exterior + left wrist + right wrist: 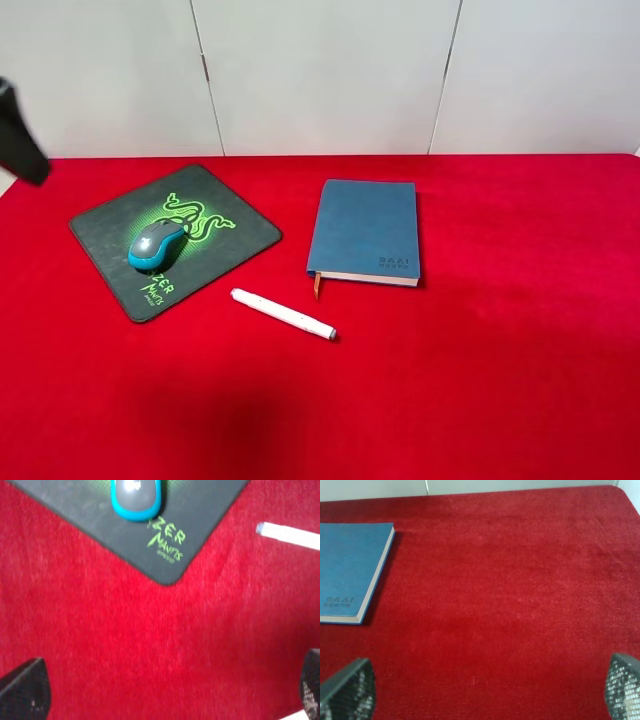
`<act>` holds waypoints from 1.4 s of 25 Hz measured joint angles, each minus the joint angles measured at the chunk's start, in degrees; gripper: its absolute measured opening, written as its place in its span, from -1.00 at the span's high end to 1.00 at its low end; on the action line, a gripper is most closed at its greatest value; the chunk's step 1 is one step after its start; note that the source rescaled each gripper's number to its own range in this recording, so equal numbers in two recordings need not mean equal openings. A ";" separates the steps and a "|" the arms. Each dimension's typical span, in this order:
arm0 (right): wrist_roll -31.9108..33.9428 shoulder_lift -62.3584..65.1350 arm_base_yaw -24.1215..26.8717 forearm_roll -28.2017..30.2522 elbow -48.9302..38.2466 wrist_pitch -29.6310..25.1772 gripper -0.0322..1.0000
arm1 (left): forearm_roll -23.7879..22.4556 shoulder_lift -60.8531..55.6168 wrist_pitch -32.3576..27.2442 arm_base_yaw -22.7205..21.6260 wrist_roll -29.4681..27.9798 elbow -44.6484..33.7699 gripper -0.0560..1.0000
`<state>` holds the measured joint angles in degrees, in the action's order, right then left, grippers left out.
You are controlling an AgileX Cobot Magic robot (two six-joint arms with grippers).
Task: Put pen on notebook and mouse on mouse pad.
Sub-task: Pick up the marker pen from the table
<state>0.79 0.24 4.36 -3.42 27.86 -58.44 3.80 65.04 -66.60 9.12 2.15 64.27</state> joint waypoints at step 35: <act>0.00 0.00 0.00 0.00 0.00 0.00 -1.00 | -1.95 -58.98 4.40 -3.75 2.83 -34.32 -0.99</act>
<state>0.79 0.24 4.36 -3.42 27.86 -58.44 1.85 6.06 -62.20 5.36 4.98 29.95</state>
